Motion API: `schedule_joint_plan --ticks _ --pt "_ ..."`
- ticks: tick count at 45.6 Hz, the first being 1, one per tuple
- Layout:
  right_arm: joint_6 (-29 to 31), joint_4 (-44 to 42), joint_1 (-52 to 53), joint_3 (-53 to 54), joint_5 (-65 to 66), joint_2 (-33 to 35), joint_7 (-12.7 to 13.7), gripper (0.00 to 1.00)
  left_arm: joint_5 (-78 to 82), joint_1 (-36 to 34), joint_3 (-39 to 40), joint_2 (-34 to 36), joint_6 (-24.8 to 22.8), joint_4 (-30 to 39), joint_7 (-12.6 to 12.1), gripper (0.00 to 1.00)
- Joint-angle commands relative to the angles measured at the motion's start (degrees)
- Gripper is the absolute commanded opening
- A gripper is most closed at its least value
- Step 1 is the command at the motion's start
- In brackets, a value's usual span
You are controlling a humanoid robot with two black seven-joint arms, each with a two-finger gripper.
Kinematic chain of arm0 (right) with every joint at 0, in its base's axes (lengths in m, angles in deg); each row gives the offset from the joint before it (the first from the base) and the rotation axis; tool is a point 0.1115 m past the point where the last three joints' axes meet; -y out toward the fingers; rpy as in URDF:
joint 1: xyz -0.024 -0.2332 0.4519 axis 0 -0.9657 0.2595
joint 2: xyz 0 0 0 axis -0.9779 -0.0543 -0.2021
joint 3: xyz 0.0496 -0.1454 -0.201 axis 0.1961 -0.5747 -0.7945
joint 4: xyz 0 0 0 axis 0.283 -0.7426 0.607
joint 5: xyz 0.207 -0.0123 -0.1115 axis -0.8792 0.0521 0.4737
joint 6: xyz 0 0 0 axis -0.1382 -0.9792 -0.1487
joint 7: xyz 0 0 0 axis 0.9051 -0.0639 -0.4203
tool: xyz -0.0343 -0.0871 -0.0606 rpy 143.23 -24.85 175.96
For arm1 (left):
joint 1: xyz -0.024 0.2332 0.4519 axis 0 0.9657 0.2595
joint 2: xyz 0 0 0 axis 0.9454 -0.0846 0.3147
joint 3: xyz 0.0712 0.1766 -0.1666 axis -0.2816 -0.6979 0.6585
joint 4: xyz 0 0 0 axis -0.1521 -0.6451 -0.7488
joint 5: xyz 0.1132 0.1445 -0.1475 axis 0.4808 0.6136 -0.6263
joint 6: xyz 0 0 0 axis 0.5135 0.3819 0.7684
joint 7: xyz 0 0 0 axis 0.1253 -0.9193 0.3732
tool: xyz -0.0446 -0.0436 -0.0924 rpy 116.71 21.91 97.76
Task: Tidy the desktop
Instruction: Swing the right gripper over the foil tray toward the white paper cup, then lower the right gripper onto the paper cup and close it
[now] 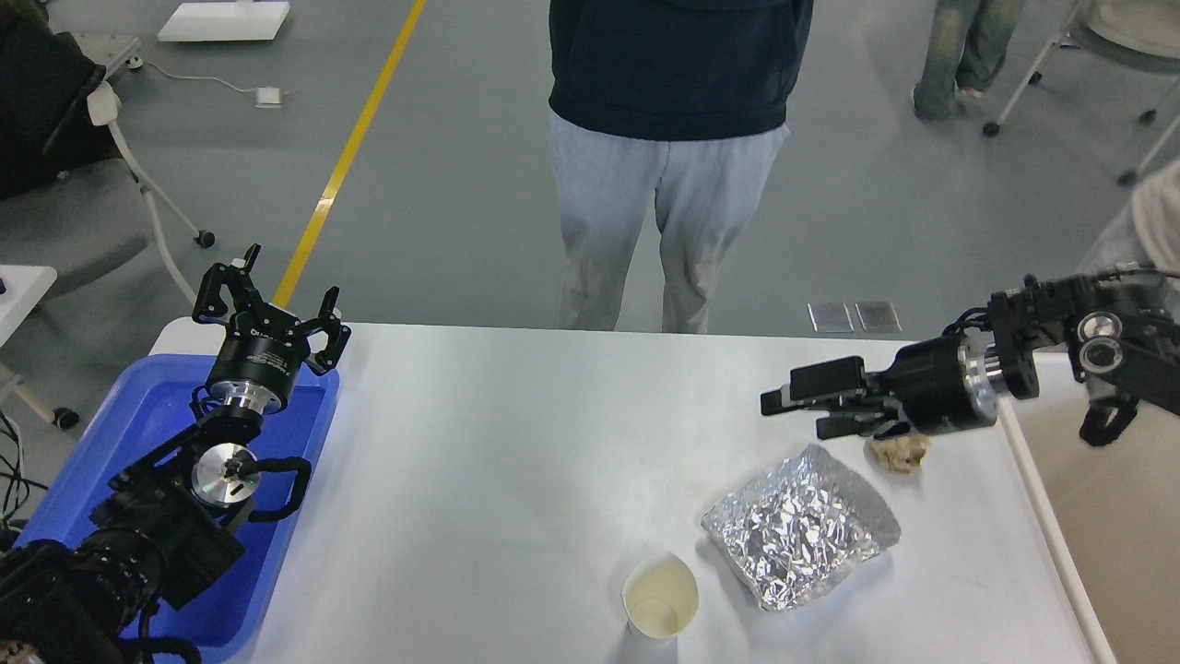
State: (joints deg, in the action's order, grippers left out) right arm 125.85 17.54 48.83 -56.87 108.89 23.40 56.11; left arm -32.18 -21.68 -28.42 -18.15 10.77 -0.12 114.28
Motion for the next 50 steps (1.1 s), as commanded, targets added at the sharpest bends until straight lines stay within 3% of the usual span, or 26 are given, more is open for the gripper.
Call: schedule_joint_plan --ticks 1,17,27,39,50 --pt "5.51 1.38 7.55 -2.68 2.41 -7.59 9.89 1.00 -0.01 0.00 0.00 -0.02 -0.07 0.05 -0.01 1.00" --pt "5.42 3.84 12.12 -7.16 3.73 -17.70 9.28 1.00 -0.01 0.00 0.00 -0.02 0.02 0.05 -0.01 1.00" --pt "4.98 0.77 11.16 -10.76 8.91 -26.41 9.28 1.00 -0.01 0.00 0.00 0.07 -0.07 0.05 -0.10 1.00" --pt "2.00 -1.08 3.78 -11.47 19.54 -26.85 9.02 1.00 -0.01 0.00 0.00 0.07 0.02 0.05 -0.10 1.00" --pt "-0.03 -1.78 1.05 -11.20 21.22 -25.62 7.79 1.00 -0.01 0.09 0.00 0.07 0.02 0.05 -0.01 1.00"
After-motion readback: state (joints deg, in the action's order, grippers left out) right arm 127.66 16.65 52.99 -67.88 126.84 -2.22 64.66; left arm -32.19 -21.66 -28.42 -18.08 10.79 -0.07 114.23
